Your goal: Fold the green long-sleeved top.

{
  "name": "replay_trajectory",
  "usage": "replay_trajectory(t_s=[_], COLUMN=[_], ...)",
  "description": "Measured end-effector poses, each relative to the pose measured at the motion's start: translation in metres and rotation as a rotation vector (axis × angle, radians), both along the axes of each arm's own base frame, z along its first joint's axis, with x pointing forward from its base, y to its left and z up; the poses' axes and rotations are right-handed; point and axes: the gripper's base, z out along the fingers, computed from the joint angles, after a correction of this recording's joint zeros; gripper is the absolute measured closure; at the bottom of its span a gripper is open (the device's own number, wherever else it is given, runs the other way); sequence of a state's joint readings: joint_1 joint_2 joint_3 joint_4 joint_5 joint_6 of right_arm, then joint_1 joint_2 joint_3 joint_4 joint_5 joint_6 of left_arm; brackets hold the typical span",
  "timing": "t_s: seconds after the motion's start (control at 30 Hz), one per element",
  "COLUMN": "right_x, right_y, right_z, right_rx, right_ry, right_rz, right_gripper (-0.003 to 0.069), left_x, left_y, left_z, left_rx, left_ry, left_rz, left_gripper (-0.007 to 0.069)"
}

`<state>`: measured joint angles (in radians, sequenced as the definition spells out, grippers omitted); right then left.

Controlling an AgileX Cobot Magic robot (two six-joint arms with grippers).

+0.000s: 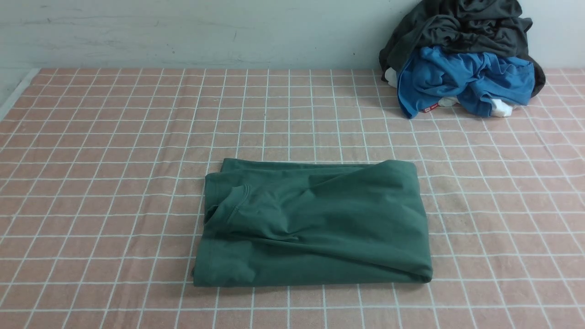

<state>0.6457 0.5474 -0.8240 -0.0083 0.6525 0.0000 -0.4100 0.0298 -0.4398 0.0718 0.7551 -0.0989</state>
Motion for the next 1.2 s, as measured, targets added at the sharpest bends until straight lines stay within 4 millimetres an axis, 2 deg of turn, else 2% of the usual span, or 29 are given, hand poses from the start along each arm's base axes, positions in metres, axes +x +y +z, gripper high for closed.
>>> replay_trajectory(t_s=[0.57,0.7,0.97,1.07,1.17,1.2], right_x=[0.0,0.007,0.019,0.016,0.008,0.006], right_y=[0.0,0.001,-0.018,-0.035,-0.048,-0.049], right_z=[-0.003,-0.014,-0.079,-0.121,-0.152,-0.156], right_rx=[-0.017,0.011,0.156,0.167,0.164,0.167], right_ry=[0.015,-0.051,-0.121,-0.117,-0.097,-0.101], right_rz=[-0.002,-0.031,-0.258,-0.415,-0.549,-0.565], right_gripper=[0.0673,0.0673,0.0673,0.0673,0.0673,0.0673], left_x=[0.0,0.0,0.0,0.0,0.0,0.0], left_y=[0.0,0.0,0.0,0.0,0.0,0.0], left_z=[0.0,0.0,0.0,0.0,0.0,0.0], left_rx=[0.0,0.0,0.0,0.0,0.0,0.0], left_ry=[0.0,0.0,0.0,0.0,0.0,0.0], left_rz=[0.0,0.0,0.0,0.0,0.0,0.0], left_gripper=[0.0628,0.0628,0.0628,0.0628,0.0628,0.0628])
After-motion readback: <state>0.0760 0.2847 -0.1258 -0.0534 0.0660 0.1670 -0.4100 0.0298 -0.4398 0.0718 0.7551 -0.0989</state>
